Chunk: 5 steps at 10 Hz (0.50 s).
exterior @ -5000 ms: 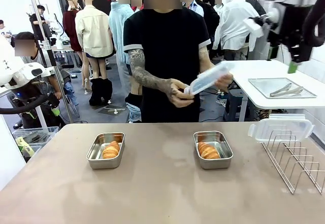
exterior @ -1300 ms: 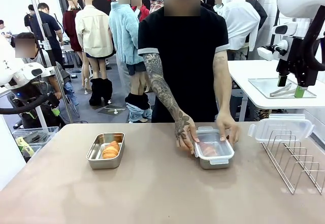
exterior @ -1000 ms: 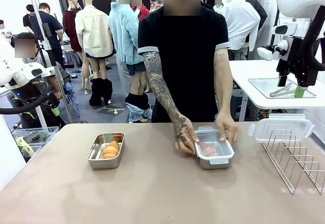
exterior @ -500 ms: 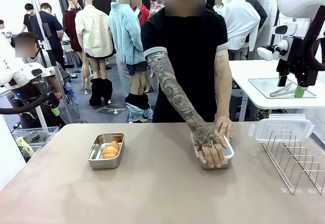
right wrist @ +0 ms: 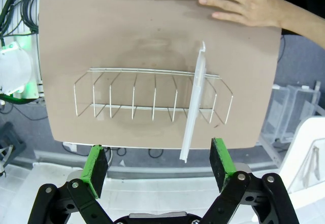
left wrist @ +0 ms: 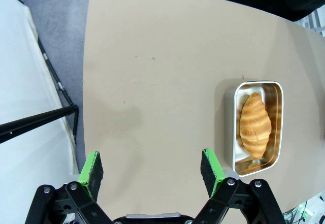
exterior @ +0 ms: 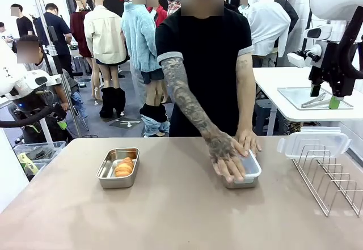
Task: Place the bread in airtight containers.
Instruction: Pick up one Airtight Container lid and hand it to the human.
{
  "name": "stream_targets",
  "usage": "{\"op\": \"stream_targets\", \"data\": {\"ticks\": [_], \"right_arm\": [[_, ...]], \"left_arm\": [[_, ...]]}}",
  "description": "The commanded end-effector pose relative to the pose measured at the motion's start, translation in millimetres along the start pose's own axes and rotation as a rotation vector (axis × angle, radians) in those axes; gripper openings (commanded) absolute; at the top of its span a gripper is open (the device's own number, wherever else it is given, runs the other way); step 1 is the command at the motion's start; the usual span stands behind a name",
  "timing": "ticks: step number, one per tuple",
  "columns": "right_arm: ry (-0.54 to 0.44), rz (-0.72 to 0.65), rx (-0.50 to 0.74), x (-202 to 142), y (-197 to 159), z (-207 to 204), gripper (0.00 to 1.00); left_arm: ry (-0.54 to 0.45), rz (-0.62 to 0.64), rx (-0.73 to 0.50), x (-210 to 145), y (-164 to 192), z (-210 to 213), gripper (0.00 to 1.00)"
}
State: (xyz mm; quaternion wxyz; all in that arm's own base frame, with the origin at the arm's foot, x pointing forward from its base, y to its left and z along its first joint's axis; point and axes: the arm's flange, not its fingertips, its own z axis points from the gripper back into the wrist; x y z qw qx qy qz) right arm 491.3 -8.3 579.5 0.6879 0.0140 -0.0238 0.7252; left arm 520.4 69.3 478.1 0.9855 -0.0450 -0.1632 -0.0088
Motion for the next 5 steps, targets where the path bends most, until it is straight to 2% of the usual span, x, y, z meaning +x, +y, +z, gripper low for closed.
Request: {"op": "stream_targets", "data": {"ticks": [1,5], "right_arm": [[-0.003,0.003,0.01,-0.4,-2.6,2.4,1.0],[-0.003,0.003,0.01,-0.4,-2.6,2.4,1.0]], "left_arm": [[0.002,-0.006,0.01,-0.5,0.9,2.6,1.0],[0.002,-0.006,0.01,-0.5,0.9,2.6,1.0]]}}
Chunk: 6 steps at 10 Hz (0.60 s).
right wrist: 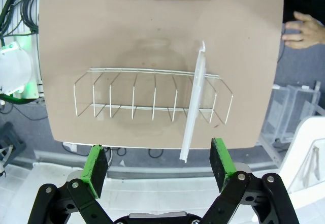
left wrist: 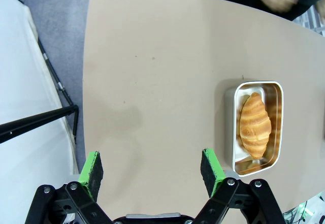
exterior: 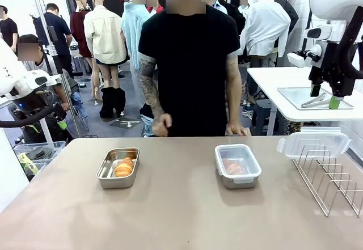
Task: Place the bread in airtight containers.
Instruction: Pick up one Airtight Container lid and hand it to the human.
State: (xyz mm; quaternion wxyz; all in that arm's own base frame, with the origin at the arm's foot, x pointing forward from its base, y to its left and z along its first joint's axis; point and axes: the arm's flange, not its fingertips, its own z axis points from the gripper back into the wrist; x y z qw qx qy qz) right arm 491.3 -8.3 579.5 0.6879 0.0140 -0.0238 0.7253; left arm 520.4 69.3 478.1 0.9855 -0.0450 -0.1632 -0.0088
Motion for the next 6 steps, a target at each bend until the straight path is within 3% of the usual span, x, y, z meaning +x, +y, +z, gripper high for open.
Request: {"op": "stream_targets", "data": {"ticks": [1,6], "right_arm": [[-0.003,0.003,0.01,-0.4,-2.5,2.4,1.0],[-0.003,0.003,0.01,-0.4,-2.5,2.4,1.0]], "left_arm": [[0.002,-0.006,0.01,-0.5,0.9,2.6,1.0],[0.002,-0.006,0.01,-0.5,0.9,2.6,1.0]]}}
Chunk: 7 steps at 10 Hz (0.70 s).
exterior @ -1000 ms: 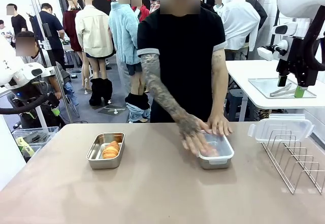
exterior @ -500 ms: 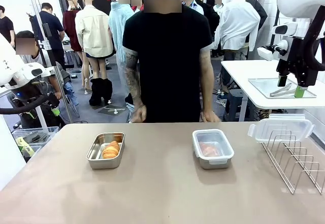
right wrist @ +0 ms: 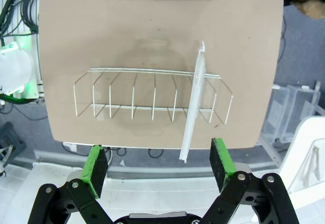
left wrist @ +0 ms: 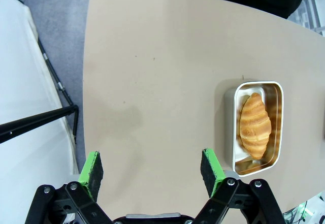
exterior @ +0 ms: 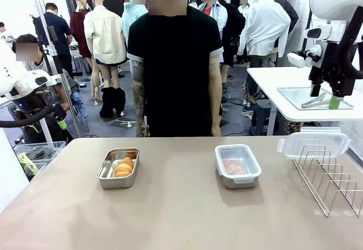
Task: Place the bread in airtight containers.
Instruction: Pick up one Airtight Container lid and hand it to the human.
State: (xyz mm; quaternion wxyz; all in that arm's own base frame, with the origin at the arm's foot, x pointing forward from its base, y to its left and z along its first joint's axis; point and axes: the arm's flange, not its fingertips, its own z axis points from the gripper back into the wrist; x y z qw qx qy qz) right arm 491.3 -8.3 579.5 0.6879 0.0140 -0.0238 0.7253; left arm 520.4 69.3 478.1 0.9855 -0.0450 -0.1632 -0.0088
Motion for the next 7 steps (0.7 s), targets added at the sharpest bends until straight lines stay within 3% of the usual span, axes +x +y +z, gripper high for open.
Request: {"op": "stream_targets", "data": {"ticks": [1,7], "right_arm": [[-0.003,0.003,0.01,0,-3,2,1.0],[0.005,-0.022,-0.014,-6,-10,-14,1.0]], "left_arm": [[0.002,-0.006,0.01,-1,1,3,1.0],[0.002,-0.006,0.01,-1,1,3,1.0]]}}
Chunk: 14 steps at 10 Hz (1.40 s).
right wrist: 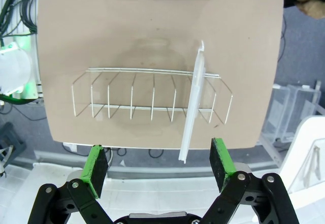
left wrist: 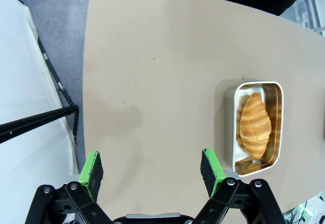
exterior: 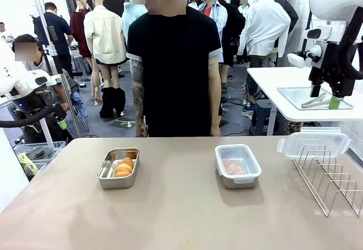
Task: Place the bread in airtight containers.
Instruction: Pick up one Airtight Container lid and hand it to the human.
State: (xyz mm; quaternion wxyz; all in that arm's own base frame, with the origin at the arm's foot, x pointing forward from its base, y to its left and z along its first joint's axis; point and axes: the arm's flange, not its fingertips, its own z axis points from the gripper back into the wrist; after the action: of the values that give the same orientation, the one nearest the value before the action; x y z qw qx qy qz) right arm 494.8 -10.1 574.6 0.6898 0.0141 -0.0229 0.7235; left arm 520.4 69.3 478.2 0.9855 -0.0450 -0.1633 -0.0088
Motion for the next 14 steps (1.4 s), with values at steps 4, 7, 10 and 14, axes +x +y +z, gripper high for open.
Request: {"op": "stream_targets", "data": {"ticks": [4,7,10,14], "right_arm": [[-0.025,-0.033,0.006,-23,-33,-51,1.0],[-0.072,-0.083,0.03,-31,-53,-90,1.0],[-0.056,-0.11,0.05,-36,-59,-113,1.0],[-0.06,-0.06,0.139,-39,-81,-145,1.0]], "left_arm": [[0.002,-0.006,0.01,-1,1,3,1.0],[0.002,-0.006,0.01,-1,1,3,1.0],[0.002,-0.006,0.01,-1,1,3,1.0],[0.002,-0.006,0.01,-1,1,3,1.0]]}}
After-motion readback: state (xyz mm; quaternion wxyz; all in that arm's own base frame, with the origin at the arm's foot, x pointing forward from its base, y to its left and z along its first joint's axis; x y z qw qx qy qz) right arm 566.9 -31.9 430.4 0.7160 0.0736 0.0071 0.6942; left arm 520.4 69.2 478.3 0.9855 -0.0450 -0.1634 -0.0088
